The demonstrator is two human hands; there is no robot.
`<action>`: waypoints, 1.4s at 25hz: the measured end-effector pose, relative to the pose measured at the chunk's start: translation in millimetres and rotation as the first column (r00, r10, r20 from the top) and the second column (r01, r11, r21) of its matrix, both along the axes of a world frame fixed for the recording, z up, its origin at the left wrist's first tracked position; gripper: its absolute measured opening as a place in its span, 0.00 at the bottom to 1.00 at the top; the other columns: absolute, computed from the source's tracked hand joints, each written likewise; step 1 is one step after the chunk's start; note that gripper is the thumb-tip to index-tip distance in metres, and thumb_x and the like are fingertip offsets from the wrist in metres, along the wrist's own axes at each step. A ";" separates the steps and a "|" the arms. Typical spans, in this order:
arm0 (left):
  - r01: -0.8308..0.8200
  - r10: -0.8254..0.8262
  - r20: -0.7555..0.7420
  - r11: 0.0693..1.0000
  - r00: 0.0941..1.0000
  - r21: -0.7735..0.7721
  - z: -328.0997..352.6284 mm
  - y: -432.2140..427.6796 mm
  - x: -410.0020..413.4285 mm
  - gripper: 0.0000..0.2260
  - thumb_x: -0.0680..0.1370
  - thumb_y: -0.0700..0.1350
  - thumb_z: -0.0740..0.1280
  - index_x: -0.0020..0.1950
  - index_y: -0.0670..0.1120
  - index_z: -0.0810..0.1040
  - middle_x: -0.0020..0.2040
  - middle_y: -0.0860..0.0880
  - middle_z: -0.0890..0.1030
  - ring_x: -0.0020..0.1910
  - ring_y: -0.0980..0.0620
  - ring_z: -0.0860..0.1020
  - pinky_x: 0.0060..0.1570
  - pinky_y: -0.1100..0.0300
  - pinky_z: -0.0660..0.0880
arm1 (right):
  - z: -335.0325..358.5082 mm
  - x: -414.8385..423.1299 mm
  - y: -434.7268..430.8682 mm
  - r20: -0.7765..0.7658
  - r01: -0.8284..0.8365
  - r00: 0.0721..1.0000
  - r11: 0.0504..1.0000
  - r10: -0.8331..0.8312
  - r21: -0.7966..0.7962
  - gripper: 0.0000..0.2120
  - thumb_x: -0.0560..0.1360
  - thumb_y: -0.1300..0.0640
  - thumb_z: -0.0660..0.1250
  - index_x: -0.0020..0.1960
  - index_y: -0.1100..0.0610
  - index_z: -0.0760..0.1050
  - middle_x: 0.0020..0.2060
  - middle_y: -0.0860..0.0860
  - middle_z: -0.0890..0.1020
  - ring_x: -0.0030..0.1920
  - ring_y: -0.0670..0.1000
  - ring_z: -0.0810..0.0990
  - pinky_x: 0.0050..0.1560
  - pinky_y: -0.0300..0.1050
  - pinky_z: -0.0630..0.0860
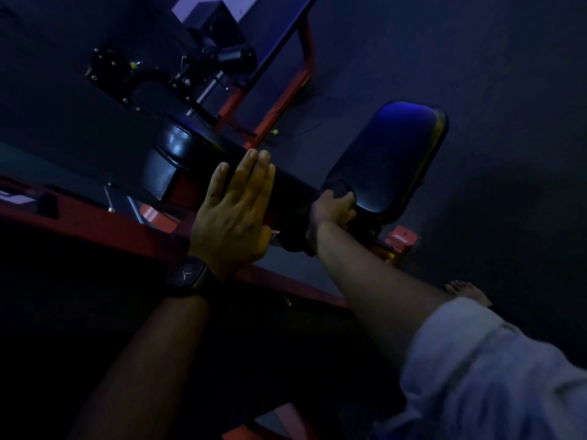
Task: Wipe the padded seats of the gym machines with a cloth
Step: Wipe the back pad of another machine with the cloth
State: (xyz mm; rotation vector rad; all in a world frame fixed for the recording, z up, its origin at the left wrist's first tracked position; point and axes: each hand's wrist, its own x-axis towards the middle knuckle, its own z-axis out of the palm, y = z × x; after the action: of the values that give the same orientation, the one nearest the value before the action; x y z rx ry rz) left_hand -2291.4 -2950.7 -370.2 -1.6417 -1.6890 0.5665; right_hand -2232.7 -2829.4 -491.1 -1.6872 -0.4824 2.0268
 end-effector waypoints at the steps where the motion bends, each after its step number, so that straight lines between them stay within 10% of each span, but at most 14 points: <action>1: 0.012 -0.012 0.005 1.000 1.000 -0.002 0.5 -0.1 -0.2 0.36 0.70 0.43 0.64 0.78 0.36 0.64 0.80 0.39 0.63 0.80 0.42 0.59 0.80 0.46 0.39 | -8.7 4.0 4.7 0.029 0.007 1.000 1.000 -0.007 -0.004 0.29 0.82 0.52 0.59 0.81 0.51 0.55 0.76 0.58 0.61 0.73 0.64 0.66 0.72 0.57 0.64; 4: 0.000 0.000 0.002 1.000 1.000 0.002 0.1 1.0 -0.5 0.36 0.70 0.43 0.64 0.79 0.37 0.64 0.80 0.39 0.63 0.80 0.42 0.59 0.80 0.46 0.39 | -5.6 5.5 -10.7 0.009 0.045 0.999 0.983 -0.047 0.176 0.28 0.81 0.54 0.64 0.78 0.51 0.59 0.76 0.55 0.64 0.72 0.59 0.68 0.70 0.54 0.68; 8: -0.006 0.006 0.000 1.000 1.000 0.002 -2.8 2.8 -2.1 0.38 0.69 0.45 0.67 0.79 0.37 0.64 0.80 0.39 0.62 0.80 0.43 0.56 0.80 0.46 0.39 | 21.3 1.1 -65.5 -0.022 0.017 1.000 0.630 0.000 0.776 0.25 0.82 0.46 0.62 0.77 0.43 0.61 0.78 0.52 0.62 0.75 0.53 0.64 0.68 0.48 0.67; 13: 0.003 -0.003 -0.007 1.000 1.000 0.016 -5.4 2.9 -2.7 0.37 0.70 0.47 0.64 0.78 0.37 0.65 0.80 0.39 0.63 0.80 0.42 0.57 0.79 0.46 0.38 | -4.5 -11.0 -38.4 -0.078 0.085 0.995 0.974 -0.070 0.211 0.25 0.80 0.47 0.61 0.76 0.37 0.63 0.77 0.49 0.59 0.73 0.57 0.66 0.72 0.63 0.65; 20: 0.018 -0.017 -0.010 0.998 1.000 0.060 -13.4 7.4 -4.1 0.37 0.68 0.45 0.67 0.77 0.38 0.67 0.79 0.40 0.65 0.80 0.42 0.56 0.79 0.45 0.36 | -9.4 4.3 -41.5 -0.247 0.197 0.959 0.952 -0.138 0.233 0.25 0.80 0.57 0.67 0.75 0.44 0.68 0.75 0.49 0.62 0.71 0.50 0.68 0.70 0.52 0.71; 23: 0.019 -0.018 -0.015 0.998 1.000 0.066 -13.7 7.7 -4.2 0.36 0.69 0.44 0.65 0.77 0.38 0.67 0.79 0.40 0.66 0.80 0.42 0.57 0.79 0.45 0.36 | -20.9 18.1 -33.3 0.035 0.053 0.996 0.853 -0.083 0.519 0.28 0.76 0.63 0.68 0.74 0.49 0.67 0.73 0.51 0.64 0.68 0.50 0.69 0.64 0.43 0.71; 26: 0.021 -0.020 -0.014 0.997 1.000 0.070 -13.8 6.9 -5.3 0.35 0.70 0.43 0.63 0.78 0.38 0.67 0.78 0.40 0.66 0.80 0.42 0.57 0.79 0.45 0.36 | -54.9 40.8 -19.2 0.346 -0.108 0.937 0.906 -0.045 0.409 0.30 0.77 0.62 0.67 0.77 0.53 0.62 0.75 0.56 0.64 0.72 0.58 0.66 0.61 0.42 0.66; 29: 0.013 -0.012 -0.017 0.997 1.000 0.075 -17.4 9.2 -6.5 0.35 0.70 0.45 0.65 0.77 0.39 0.68 0.79 0.40 0.66 0.80 0.42 0.56 0.78 0.45 0.35 | -35.6 26.0 -41.5 0.076 -0.044 0.997 0.881 0.009 0.472 0.30 0.81 0.55 0.66 0.80 0.49 0.59 0.78 0.51 0.61 0.72 0.47 0.64 0.56 0.28 0.66; 33: 0.011 -0.010 -0.019 0.998 1.000 0.059 -17.0 9.4 -7.2 0.37 0.69 0.46 0.66 0.78 0.38 0.66 0.79 0.40 0.64 0.80 0.42 0.56 0.78 0.45 0.34 | -8.6 -5.0 -50.7 -0.097 0.079 0.994 0.898 -0.041 0.433 0.29 0.80 0.44 0.63 0.79 0.42 0.60 0.79 0.49 0.58 0.76 0.53 0.62 0.72 0.53 0.67; 35: 0.018 -0.017 -0.024 0.998 1.000 0.063 -16.3 9.7 -7.5 0.38 0.68 0.46 0.67 0.78 0.38 0.66 0.79 0.40 0.65 0.80 0.42 0.56 0.78 0.45 0.34 | -12.6 -7.1 -37.1 -0.106 0.132 0.989 0.939 -0.104 0.317 0.25 0.82 0.48 0.63 0.78 0.43 0.64 0.78 0.50 0.61 0.74 0.53 0.66 0.68 0.48 0.68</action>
State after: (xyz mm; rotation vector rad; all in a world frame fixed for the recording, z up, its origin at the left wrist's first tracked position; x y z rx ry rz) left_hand -2299.0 -2940.9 -386.6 -1.5975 -1.6576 0.5165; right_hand -2239.8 -2866.5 -503.7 -1.3901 -0.6294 1.8122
